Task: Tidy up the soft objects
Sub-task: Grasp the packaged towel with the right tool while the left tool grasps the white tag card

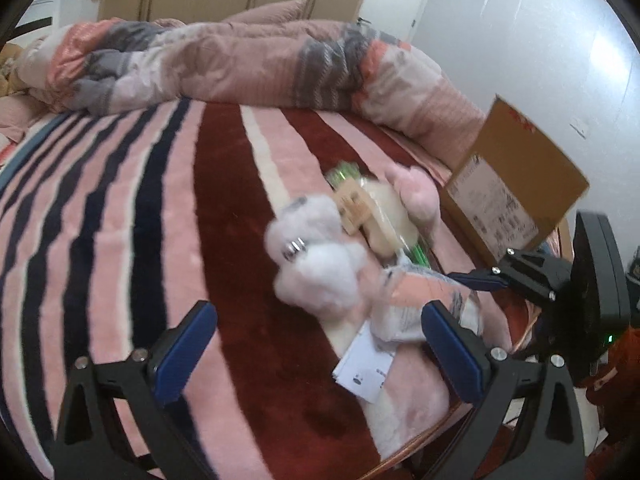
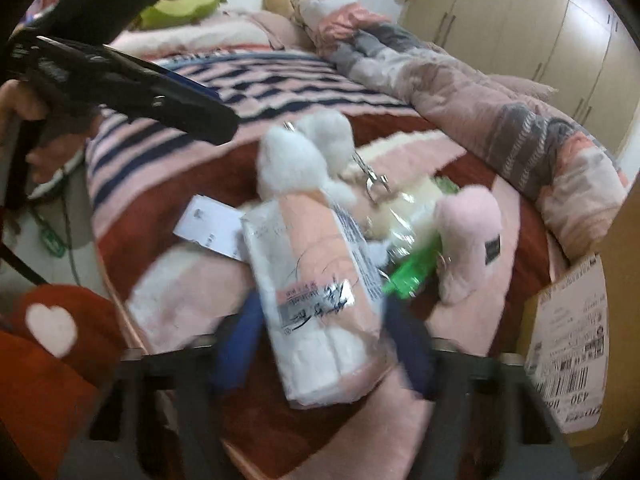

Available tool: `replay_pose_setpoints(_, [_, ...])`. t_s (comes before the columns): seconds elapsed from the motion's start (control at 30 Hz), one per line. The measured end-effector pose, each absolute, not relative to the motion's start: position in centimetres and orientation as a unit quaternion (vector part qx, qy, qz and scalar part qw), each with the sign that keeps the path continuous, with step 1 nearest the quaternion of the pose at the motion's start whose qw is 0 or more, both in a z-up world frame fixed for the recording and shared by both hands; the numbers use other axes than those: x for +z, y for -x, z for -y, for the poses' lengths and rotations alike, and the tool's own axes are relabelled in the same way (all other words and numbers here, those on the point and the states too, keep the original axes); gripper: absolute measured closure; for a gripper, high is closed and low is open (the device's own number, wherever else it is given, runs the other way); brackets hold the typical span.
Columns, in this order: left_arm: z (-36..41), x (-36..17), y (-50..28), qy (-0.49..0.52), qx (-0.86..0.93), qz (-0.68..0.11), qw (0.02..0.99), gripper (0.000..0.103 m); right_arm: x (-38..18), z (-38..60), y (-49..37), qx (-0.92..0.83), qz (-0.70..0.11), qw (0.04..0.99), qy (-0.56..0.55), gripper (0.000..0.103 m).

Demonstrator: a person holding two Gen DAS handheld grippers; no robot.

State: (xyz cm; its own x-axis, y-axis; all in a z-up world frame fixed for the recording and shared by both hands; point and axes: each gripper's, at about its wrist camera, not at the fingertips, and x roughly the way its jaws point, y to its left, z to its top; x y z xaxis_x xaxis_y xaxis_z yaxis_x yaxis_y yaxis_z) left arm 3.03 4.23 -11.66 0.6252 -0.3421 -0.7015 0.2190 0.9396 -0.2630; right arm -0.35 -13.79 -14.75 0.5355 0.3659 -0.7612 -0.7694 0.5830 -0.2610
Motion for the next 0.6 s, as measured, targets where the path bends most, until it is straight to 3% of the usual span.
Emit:
replay_pose_setpoints(0.13, [-2.7,-13.7,-2.6,0.073,-0.192,-0.431,0.879,0.022,-14.3,15.2,-0.2,0.335,-0.346,0.832,0.273,0.077])
replay_pose_setpoints(0.2, [-1.8,-14.7,-2.3,0.070,-0.209,-0.441,0.870,0.028,-14.0,15.7,-0.2,0.338,-0.350,0.835,0.256,0.080])
replay_pose_setpoints(0.33, [0.4,-15.3,-1.9,0.039,-0.219,-0.443,0.869,0.035,-13.4,16.3,-0.4,0.336,-0.359,0.839,0.232,0.080])
replay_pose_setpoints(0.43, [1.5,-15.1,-1.7,0.006,-0.221,-0.435,0.873,0.051,-12.7,16.5,-0.3,0.337,-0.361,0.842,0.216,0.081])
replay_pose_setpoints(0.6, [2.3,-15.7,-1.9,-0.038,-0.202,-0.432,0.878,0.063,-11.5,16.7,-0.2,0.336,-0.359,0.847,0.202,0.081])
